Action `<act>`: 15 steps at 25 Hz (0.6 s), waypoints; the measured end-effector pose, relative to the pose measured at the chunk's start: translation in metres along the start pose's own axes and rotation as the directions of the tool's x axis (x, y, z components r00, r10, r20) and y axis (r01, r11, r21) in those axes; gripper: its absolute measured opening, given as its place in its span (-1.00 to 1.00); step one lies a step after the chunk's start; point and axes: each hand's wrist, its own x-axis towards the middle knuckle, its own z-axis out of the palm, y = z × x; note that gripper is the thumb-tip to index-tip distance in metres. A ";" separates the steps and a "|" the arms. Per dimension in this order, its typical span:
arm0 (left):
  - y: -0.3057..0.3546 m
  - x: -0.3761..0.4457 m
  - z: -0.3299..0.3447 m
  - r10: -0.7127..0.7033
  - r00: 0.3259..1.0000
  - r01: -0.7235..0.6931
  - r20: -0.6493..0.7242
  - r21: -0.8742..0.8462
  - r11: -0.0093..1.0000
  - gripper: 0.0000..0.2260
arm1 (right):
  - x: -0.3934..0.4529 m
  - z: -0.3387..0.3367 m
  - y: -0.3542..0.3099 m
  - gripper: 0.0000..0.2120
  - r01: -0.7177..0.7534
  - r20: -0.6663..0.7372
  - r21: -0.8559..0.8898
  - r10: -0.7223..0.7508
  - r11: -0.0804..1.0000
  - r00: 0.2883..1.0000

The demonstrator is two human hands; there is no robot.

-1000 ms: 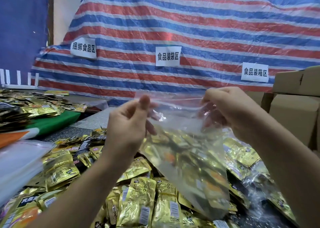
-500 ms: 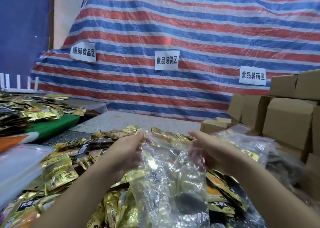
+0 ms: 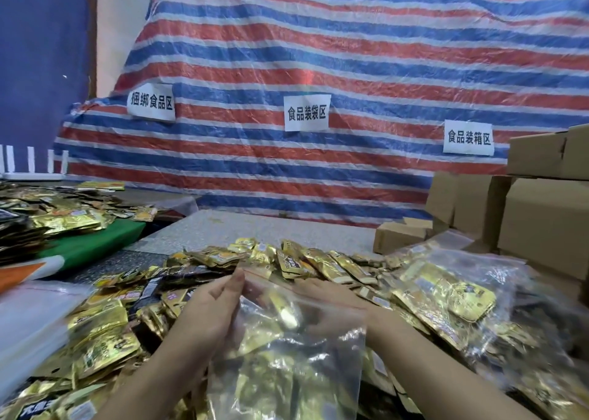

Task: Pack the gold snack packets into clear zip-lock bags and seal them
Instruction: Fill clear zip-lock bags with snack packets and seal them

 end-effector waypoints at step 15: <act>-0.006 -0.004 0.008 0.071 0.997 -0.070 -0.023 0.052 0.996 -0.67 | 0.013 0.026 0.027 -0.79 -0.161 -0.291 0.292 0.248 0.943 0.924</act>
